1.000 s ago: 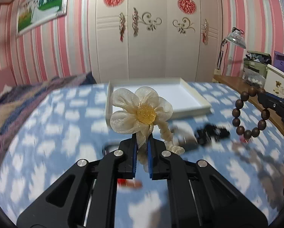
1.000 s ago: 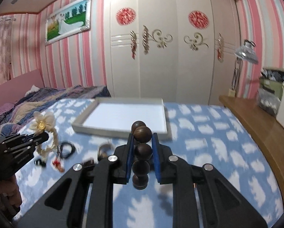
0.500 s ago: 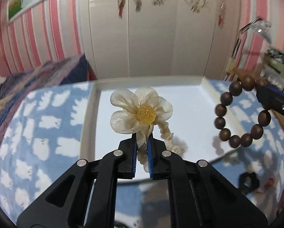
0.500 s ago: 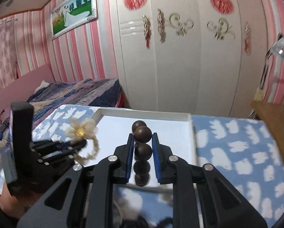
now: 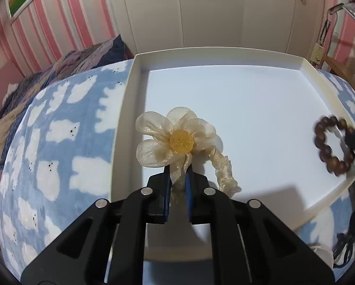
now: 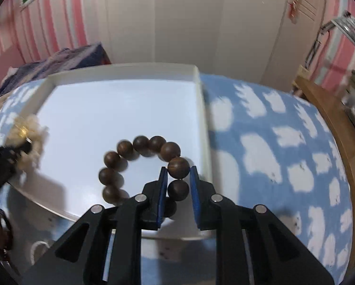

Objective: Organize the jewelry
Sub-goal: 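Carry both items into the white tray and open both tools to release them, then move the left tool to the black leather cord bracelet and grasp it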

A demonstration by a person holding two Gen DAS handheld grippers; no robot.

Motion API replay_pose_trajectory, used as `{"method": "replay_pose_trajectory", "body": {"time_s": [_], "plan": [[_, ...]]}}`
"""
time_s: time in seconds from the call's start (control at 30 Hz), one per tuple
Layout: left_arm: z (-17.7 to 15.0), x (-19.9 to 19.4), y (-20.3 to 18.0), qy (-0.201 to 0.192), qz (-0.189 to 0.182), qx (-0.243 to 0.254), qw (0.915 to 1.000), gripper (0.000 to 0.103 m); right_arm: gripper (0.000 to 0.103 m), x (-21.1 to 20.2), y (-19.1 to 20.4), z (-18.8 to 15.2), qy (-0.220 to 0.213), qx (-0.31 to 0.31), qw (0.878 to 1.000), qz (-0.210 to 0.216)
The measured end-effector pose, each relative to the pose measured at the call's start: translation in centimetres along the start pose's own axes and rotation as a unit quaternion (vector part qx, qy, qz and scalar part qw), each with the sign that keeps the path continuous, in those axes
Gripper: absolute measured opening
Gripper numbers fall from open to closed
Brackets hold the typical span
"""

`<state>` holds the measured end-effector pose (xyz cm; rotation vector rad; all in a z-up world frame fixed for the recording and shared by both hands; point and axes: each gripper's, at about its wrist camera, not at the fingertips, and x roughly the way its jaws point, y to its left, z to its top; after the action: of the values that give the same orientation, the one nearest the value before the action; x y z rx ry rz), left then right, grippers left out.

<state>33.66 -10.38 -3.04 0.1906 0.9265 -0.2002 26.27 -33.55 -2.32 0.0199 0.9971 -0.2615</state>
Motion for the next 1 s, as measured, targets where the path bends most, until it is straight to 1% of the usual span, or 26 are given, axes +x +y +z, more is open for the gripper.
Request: {"method": "replay_pose_trajectory", "body": {"time_s": [0.07,0.1,0.13,0.17,0.2,0.23,0.27,0.3,0.33,0.37,0.4,0.43,0.47,0.5,0.53,0.57,0.63,0.67,0.7,0.77,0.8,0.83,0.87,0.9,0.97,1.0], "plan": [[0.5,0.2,0.4,0.008,-0.001,0.003,1.0000,0.009,0.020,-0.3,-0.2,-0.1,-0.001,0.000,1.000,-0.007],[0.6,0.1,0.3,0.010,-0.002,0.004,0.9999,0.011,0.021,-0.6,-0.2,-0.1,-0.001,-0.001,1.000,-0.002],[1.0,0.4,0.5,0.011,-0.004,0.004,0.9999,0.015,0.026,-0.7,-0.1,-0.1,0.000,-0.003,1.000,0.001],[1.1,0.4,0.6,0.011,-0.005,0.001,0.9999,0.018,0.033,-0.8,-0.1,-0.1,0.002,-0.006,1.000,0.010],[1.2,0.4,1.0,0.011,-0.011,-0.005,0.9999,0.023,0.036,-1.1,0.0,0.0,0.001,-0.009,1.000,0.017],[1.3,0.4,1.7,0.012,-0.032,-0.015,0.9993,0.026,0.041,-1.5,0.0,0.0,-0.006,-0.011,1.000,0.020],[1.1,0.4,2.0,0.011,-0.045,-0.017,0.9988,0.028,0.048,-1.7,-0.1,0.1,-0.012,-0.013,1.000,0.021],[1.1,0.1,2.1,0.013,-0.065,-0.018,0.9976,0.036,0.053,-2.4,-0.1,0.2,-0.025,-0.011,0.999,0.019],[0.9,-0.2,2.3,0.014,-0.081,-0.018,0.9964,0.050,0.061,-3.0,-0.2,0.2,-0.036,-0.008,0.999,0.026],[0.8,-0.5,2.3,0.014,-0.097,-0.017,0.9950,0.058,0.063,-3.6,-0.4,0.3,-0.042,-0.006,0.999,0.033],[0.7,-0.9,2.2,0.015,-0.110,-0.013,0.9937,0.071,0.063,-4.5,-0.6,0.4,-0.051,-0.003,0.998,0.042],[0.6,-1.6,2.2,0.015,-0.122,-0.012,0.9923,0.075,0.063,-5.2,-0.8,0.4,-0.061,0.000,0.997,0.051],[0.5,-2.1,2.6,0.010,-0.135,-0.017,0.9906,0.075,0.069,-5.8,-1.1,0.4,-0.071,0.002,0.996,0.062],[0.0,-2.5,3.1,0.009,-0.155,-0.024,0.9876,0.075,0.071,-6.4,-1.5,0.0,-0.080,0.004,0.994,0.069],[-0.5,-3.5,3.8,0.008,-0.182,-0.037,0.9826,0.075,0.071,-6.6,-1.8,-0.2,-0.083,0.005,0.994,0.070],[-0.7,-4.1,4.1,0.004,-0.188,-0.042,0.9812,0.075,0.071,-6.7,-2.2,-0.5,-0.087,0.007,0.994,0.072],[-2.1,-6.4,5.6,-0.016,-0.192,-0.048,0.9800,0.075,0.071,-7.4,-3.5,-1.6,-0.101,0.019,0.992,0.076],[-1.6,-7.1,5.9,-0.026,-0.187,-0.049,0.9808,0.075,0.071,-7.6,-4.1,-2.0,-0.108,0.026,0.991,0.072],[-2.5,-8.3,6.5,-0.040,-0.178,-0.046,0.9821,0.076,0.071,-8.1,-4.9,-2.8,-0.120,0.035,0.990,0.068],[-4.2,-11.3,7.7,-0.081,-0.144,-0.048,0.9850,0.078,0.071,-9.2,-6.1,-4.1,-0.143,0.051,0.987,0.061],[-4.8,-12.7,8.6,-0.106,-0.125,-0.049,0.9853,0.082,0.072,-10.0,-6.7,-5.0,-0.156,0.057,0.985,0.053],[-6.0,-14.5,9.3,-0.140,-0.095,-0.045,0.9845,0.085,0.072,-10.6,-7.2,-5.8,-0.166,0.060,0.983,0.049],[-6.3,-15.5,10.3,-0.161,-0.071,-0.042,0.9834,0.085,0.075,-11.1,-7.6,-6.5,-0.176,0.063,0.981,0.048],[-7.4,-16.8,10.9,-0.189,-0.042,-0.039,0.9803,0.086,0.076,-11.5,-8.0,-7.5,-0.193,0.063,0.978,0.045],[-8.2,-18.4,12.1,-0.215,-0.011,-0.021,0.9762,0.087,0.077,-11.8,-8.7,-8.9,-0.220,0.070,0.973,0.026],[-8.5,-18.8,12.3,-0.227,0.006,-0.015,0.9737,0.087,0.077,-11.7,-9.1,-9.6,-0.222,0.082,0.971,0.025]]}}
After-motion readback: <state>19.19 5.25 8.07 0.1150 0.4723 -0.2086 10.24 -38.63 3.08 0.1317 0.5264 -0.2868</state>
